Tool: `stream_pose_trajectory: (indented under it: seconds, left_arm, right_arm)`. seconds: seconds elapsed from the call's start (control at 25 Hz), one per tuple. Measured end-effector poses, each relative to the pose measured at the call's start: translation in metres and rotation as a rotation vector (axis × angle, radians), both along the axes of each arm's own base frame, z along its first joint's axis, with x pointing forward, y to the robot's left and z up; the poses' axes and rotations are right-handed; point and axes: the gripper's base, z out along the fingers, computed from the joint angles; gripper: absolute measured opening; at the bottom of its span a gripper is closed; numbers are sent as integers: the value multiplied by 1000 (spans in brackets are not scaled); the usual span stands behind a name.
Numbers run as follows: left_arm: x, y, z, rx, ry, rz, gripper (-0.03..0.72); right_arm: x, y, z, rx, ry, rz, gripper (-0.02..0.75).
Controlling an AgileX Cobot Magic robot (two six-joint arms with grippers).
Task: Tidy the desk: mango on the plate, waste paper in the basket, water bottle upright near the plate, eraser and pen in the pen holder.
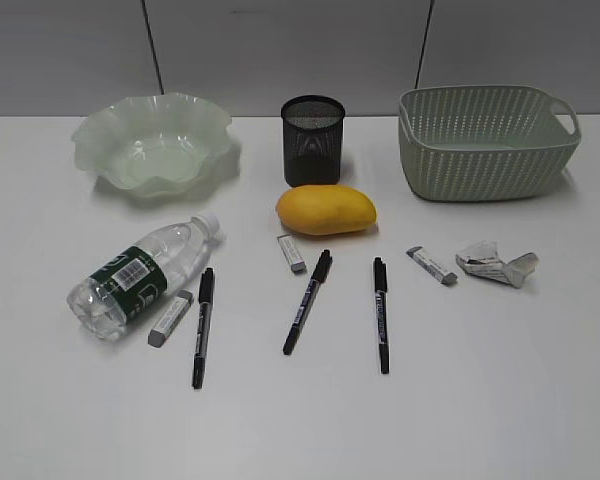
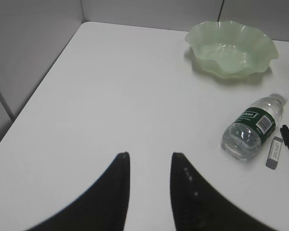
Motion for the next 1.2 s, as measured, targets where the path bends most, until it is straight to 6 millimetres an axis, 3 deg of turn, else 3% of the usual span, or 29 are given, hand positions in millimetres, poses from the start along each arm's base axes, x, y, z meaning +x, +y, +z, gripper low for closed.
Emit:
stream_pose_trajectory:
  seconds: [1.0,1.12,1.2]
  left_arm:
    - [0,-1,0,-13,1,-10,217]
    - [1,-8,3,-45,-11,-74,217]
    - [16,-18,14,6,-59,-208,217]
  right_arm:
    - [0,0,0,0,0,0,276]
    - [0,0,0,0,0,0,276]
    - [0,0,0,0,0,0,276]
